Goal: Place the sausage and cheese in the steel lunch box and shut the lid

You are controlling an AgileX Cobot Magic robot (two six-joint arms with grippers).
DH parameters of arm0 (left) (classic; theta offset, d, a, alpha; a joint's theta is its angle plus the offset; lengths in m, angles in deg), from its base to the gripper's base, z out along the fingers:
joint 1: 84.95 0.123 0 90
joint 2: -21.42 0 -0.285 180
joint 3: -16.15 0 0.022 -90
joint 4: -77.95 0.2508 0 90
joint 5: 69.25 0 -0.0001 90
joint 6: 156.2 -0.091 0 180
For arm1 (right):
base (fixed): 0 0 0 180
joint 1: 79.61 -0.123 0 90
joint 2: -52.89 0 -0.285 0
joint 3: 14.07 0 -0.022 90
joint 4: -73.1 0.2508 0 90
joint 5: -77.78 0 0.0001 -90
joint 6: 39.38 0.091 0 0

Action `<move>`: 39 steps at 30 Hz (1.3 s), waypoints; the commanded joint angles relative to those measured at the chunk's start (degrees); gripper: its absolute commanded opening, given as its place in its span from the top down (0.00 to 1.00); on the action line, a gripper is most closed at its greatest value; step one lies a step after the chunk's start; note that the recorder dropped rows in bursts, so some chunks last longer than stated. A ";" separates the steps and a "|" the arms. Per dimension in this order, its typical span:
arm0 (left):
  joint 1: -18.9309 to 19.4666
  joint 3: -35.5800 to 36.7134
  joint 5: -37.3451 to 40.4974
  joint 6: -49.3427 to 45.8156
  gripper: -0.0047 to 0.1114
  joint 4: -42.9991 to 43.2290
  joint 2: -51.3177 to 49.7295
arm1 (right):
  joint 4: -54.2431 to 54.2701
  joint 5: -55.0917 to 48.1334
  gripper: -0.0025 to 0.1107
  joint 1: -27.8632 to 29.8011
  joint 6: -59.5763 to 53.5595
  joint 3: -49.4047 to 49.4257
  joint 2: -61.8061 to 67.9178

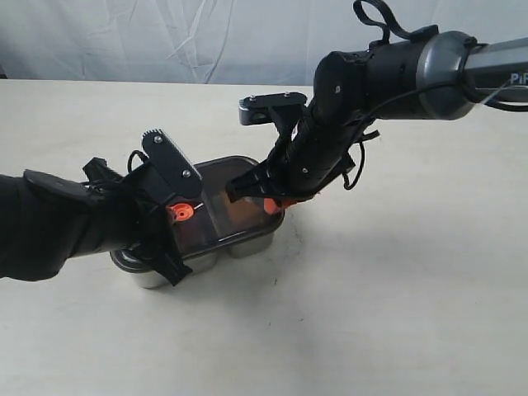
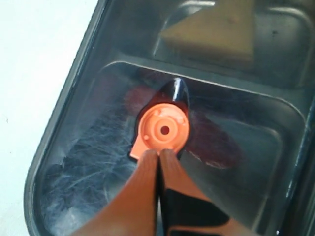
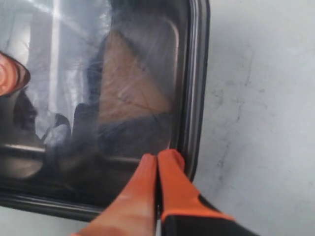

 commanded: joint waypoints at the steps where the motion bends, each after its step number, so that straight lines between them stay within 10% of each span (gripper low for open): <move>1: 0.07 4.23 5.56 0.25 0.96 -5.83 -1.89 | 0.76 -10.80 0.99 -0.05 -0.33 1.49 1.57; 22: 0.07 4.23 5.33 0.42 0.96 -5.83 7.43 | 16.93 -16.60 0.99 -0.05 -10.97 1.49 -1.62; 31: 0.07 4.23 4.04 1.56 0.96 -5.83 10.48 | 9.60 -8.08 0.99 -0.05 -7.71 1.38 -11.03; 39: -0.03 4.23 3.16 1.57 0.96 -5.83 30.57 | -19.65 -12.69 0.99 -0.05 12.92 1.49 -23.88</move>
